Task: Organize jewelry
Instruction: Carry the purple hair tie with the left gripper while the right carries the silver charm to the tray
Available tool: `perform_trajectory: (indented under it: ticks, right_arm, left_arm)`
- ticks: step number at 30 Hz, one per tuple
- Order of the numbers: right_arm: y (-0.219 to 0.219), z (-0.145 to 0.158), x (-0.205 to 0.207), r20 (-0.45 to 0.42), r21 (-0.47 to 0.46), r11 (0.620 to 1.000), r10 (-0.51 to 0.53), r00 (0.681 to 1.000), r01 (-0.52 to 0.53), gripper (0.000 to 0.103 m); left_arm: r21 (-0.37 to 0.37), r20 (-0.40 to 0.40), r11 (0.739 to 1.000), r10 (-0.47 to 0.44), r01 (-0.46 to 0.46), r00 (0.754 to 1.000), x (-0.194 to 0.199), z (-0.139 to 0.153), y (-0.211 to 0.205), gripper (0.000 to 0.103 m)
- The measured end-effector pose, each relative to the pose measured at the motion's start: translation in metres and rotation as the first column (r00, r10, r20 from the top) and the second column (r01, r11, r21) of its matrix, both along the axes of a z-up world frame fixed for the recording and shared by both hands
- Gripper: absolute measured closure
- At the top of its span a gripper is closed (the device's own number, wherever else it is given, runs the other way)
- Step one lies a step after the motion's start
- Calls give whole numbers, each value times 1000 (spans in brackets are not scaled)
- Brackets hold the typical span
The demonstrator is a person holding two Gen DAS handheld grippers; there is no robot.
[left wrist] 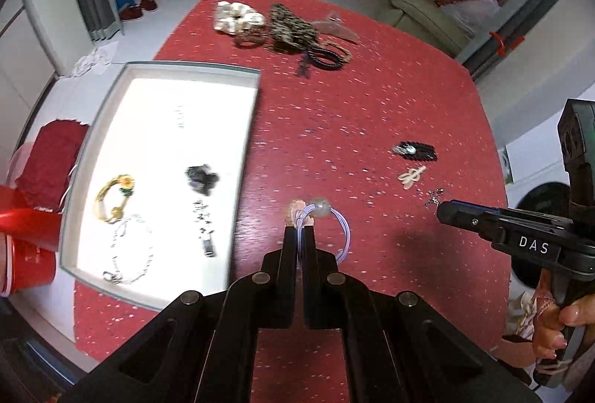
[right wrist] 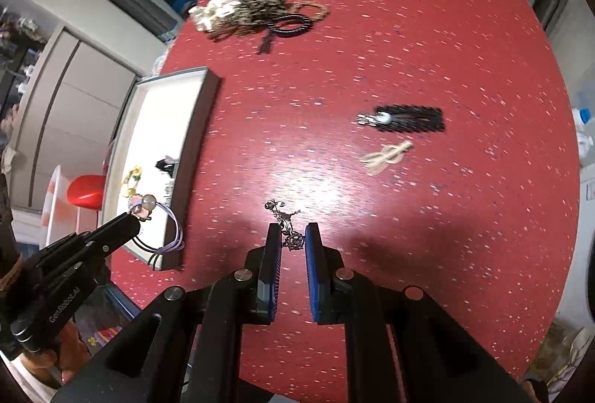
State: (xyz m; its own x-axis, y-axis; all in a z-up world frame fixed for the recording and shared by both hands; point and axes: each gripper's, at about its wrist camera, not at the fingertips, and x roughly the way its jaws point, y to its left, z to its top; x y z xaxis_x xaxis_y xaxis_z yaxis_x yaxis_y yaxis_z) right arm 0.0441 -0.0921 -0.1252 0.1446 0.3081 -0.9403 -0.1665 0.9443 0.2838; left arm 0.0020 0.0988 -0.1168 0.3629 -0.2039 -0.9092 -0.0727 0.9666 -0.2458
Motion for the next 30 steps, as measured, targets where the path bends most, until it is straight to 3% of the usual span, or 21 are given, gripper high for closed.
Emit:
perform_trajectory:
  ticks: [15, 30]
  right_arm:
    - [106, 3, 19, 29, 28, 985, 168, 985, -169, 89]
    - [178, -16, 66, 55, 47, 967, 246, 968, -249, 89]
  left_arm:
    - [22, 32, 987, 160, -161, 987, -7, -2, 92, 100]
    - [46, 83, 965, 252, -257, 964, 41, -30, 157, 100]
